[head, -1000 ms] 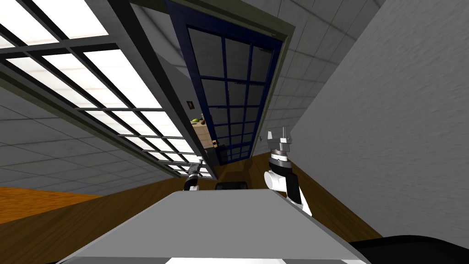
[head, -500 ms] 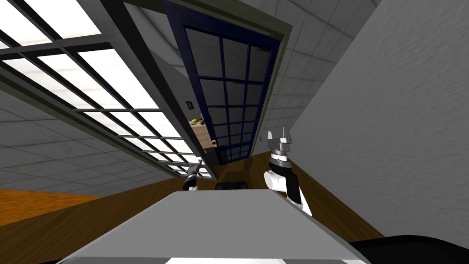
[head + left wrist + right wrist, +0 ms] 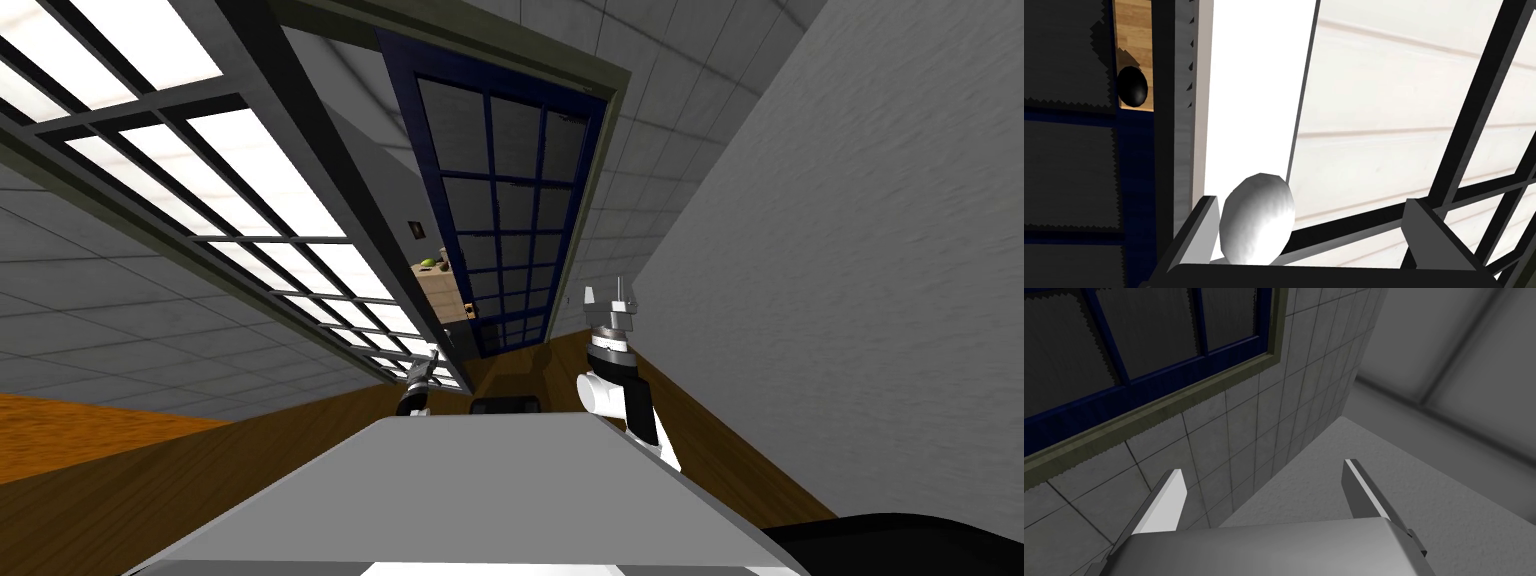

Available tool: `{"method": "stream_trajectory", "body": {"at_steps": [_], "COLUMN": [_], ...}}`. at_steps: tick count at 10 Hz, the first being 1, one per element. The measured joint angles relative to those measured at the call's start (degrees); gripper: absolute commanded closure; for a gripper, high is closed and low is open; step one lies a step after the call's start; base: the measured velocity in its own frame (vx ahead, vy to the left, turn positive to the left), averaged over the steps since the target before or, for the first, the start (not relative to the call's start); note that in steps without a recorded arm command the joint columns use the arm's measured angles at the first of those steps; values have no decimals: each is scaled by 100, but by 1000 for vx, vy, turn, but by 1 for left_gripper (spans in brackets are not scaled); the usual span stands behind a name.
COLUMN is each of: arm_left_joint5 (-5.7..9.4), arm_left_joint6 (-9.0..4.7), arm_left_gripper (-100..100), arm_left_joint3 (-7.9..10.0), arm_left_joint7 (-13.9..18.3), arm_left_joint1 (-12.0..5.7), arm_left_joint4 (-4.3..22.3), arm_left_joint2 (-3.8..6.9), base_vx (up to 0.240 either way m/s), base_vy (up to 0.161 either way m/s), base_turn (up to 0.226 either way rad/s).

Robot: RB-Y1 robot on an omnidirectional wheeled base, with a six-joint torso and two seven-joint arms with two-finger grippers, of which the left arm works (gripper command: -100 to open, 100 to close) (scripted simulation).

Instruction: Pull the door open

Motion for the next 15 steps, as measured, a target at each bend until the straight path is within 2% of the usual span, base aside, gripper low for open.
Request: {"method": "stream_trajectory", "body": {"at_steps": [1, 2, 3, 4, 5, 6, 7, 8, 9, 10, 11, 12, 13, 15], "arm_left_joint5": [14, 23, 40, 61, 58, 79, 97, 119, 147, 173, 179, 200, 246, 283], "arm_left_joint6": [-91, -194, -218, -140, 2, -142, -116, -101, -285, -201, -76, -208, -254, -231], "arm_left_gripper": [100, 100, 100, 100, 100, 100, 100, 100, 100, 100, 100, 100, 100, 100], "arm_left_joint3": [19, 32, 31, 25, -4, 13, -23, -27, 4, -21, -51, -40, -29, -68], "arm_left_joint7": [-6, -10, 32, 88, 151, 179, 290, 356, 363, 453, 538, 579, 635, 821], "arm_left_joint1": [-114, -155, -166, -126, -25, -160, 16, 26, -117, -45, 99, -16, -54, 0], "arm_left_joint4": [206, 346, 389, 277, 62, 370, 150, 150, 516, 376, 137, 422, 501, 467], "arm_left_joint2": [55, 83, 110, 97, 77, 174, 144, 139, 217, 201, 157, 241, 248, 307], "base_vx": [5, -17, -44, -35, -11, -41, -60, -30, -46, -34, -17, -30, -34, -49], "base_vy": [2, -9, -10, -4, -12, -4, 11, 14, 5, 2, -1, -4, -7, -2], "base_turn": [-3, -10, -2, -8, -6, -7, 11, -19, -6, -6, -13, -7, 4, -9]}}
